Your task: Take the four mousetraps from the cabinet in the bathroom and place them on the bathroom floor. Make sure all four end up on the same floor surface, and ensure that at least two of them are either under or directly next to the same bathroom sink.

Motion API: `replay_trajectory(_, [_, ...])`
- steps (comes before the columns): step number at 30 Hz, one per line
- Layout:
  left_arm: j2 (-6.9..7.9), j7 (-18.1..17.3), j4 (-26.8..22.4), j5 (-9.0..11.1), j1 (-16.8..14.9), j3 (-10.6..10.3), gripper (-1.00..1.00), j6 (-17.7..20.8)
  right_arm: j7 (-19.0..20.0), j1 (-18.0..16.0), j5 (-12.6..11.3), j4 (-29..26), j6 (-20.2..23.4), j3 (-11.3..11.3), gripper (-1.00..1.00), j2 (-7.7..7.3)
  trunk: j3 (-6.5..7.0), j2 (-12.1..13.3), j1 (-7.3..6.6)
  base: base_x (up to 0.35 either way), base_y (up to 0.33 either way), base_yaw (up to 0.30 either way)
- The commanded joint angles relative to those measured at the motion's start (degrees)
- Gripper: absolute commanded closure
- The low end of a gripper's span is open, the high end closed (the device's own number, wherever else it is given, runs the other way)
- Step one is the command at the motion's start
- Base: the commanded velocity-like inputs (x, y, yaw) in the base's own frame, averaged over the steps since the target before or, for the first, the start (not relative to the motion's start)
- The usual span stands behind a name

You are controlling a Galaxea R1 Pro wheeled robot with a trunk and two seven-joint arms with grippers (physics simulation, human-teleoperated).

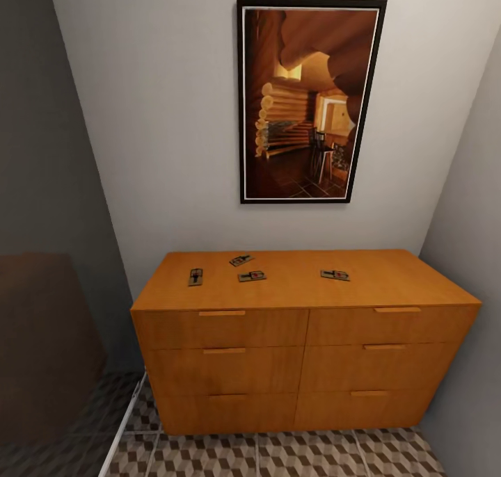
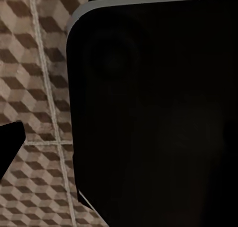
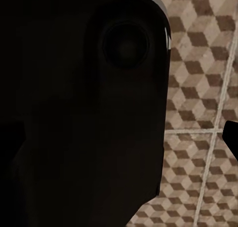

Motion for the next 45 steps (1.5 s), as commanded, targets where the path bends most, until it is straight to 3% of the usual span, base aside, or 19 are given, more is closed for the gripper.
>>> replay_trajectory(1, [0.03, -0.01, -0.3, 0.01, 0.01, 0.03, -1.0, -0.02, 0.04, -0.01, 0.03, -0.04, -0.05, 0.01, -1.0, -0.05, -0.05, -0.03, 0.0, 0.0, 0.0, 0.0])
replay_trajectory(9, [0.16, 0.79, -4.74, -0.41, 0.01, -0.08, -1.0, 0.08, 0.28, -0.13, 1.25, -3.6, 3.11, 0.01, -1.0, -0.3, -0.05, -0.03, 0.0, 0.0, 0.0, 0.0])
replay_trajectory(14, [0.86, 0.93, -11.23, -0.26, 0.02, 0.08, -1.0, 0.38, 0.3, -0.17, 2.27, -11.86, 8.68, 0.01, -1.0, -0.35, -0.05, -0.03, 0.0, 0.0, 0.0, 0.0])
replay_trajectory(16, [1.11, 0.82, -16.97, -0.19, 0.0, 0.2, -1.0, 1.48, 0.31, -0.18, 2.54, -18.35, 13.31, -0.07, -1.0, -0.41, -0.05, -0.03, 0.0, 0.0, 0.0, 0.0])
replay_trajectory(21, [1.24, 0.69, -27.4, -0.4, -0.01, 0.29, -1.0, 7.86, 0.38, -0.18, 2.64, -28.74, 21.3, -0.44, -1.0, -0.58, -0.05, -0.03, 0.0, 0.0, 0.0, 0.0])
replay_trajectory(23, [1.26, 0.66, -31.44, -0.47, -0.02, 0.28, -1.0, 11.89, 0.45, -0.18, 2.56, -32.24, 23.69, -0.55, -1.0, -0.87, -0.05, -0.03, 0.0, 0.0, 0.0, 0.0])
replay_trajectory(24, [1.28, 0.62, -35.25, -0.51, -0.02, 0.28, -1.0, 15.87, 0.53, -0.18, 2.48, -35.19, 25.42, -0.63, -1.0, -1.33, -0.05, -0.03, 0.0, 0.0, 0.0, 0.0])
replay_trajectory(30, [1.3, 0.55, -44.33, -0.56, -0.14, 0.25, -1.0, 24.65, 0.36, -0.18, 2.34, -41.03, 27.97, -0.93, -1.0, -2.59, -0.05, -0.03, 0.0, 0.0, 0.0, 0.0])
replay_trajectory(39, [1.42, 0.3, -52.15, -0.62, -2.47, 0.24, -1.0, 28.46, 0.19, -0.18, 2.33, -51.78, 29.9, -2.37, -1.0, -3.09, -0.05, -0.03, 0.0, 0.0, 0.0, 0.0])
replay_trajectory(45, [1.46, 0.17, -54.31, -0.59, -5.19, 0.24, -1.0, 30.01, 0.15, -0.18, 2.48, -60.04, 34.81, -3.68, -1.0, -3.17, -0.05, -0.03, 0.0, 0.0, 0.0, 0.0])
